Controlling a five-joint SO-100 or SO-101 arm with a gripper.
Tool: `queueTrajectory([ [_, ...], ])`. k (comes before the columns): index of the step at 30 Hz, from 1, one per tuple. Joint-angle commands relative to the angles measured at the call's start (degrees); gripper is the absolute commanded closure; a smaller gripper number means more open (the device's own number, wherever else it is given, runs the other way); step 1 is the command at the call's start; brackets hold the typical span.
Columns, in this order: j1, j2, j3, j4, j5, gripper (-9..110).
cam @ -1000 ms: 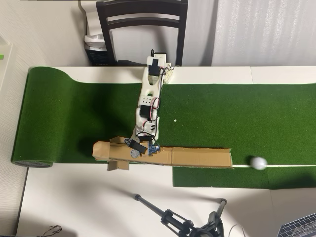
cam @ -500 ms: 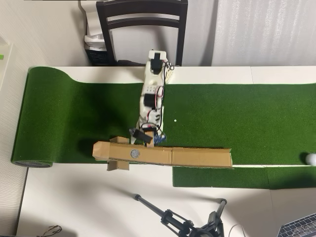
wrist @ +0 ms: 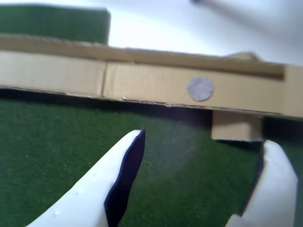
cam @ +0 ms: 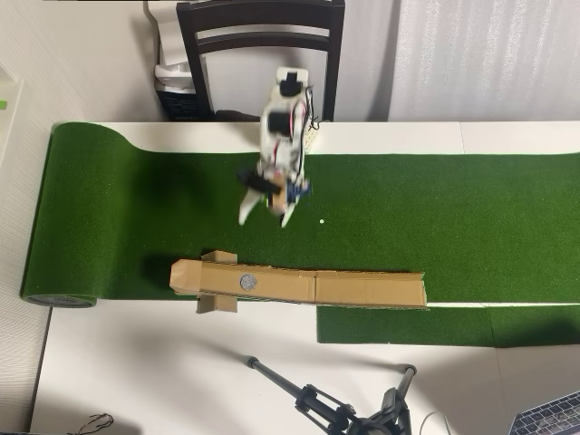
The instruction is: Pick up the golf ball and place it on the gray mark at the back.
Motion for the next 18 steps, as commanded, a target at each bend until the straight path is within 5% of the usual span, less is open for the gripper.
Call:
queueTrajectory([
  [1,2.2,13.4,7.0,-0.2,-0.2,62],
  [18,3.1,53.6,60.0,-20.6,0.7,62],
])
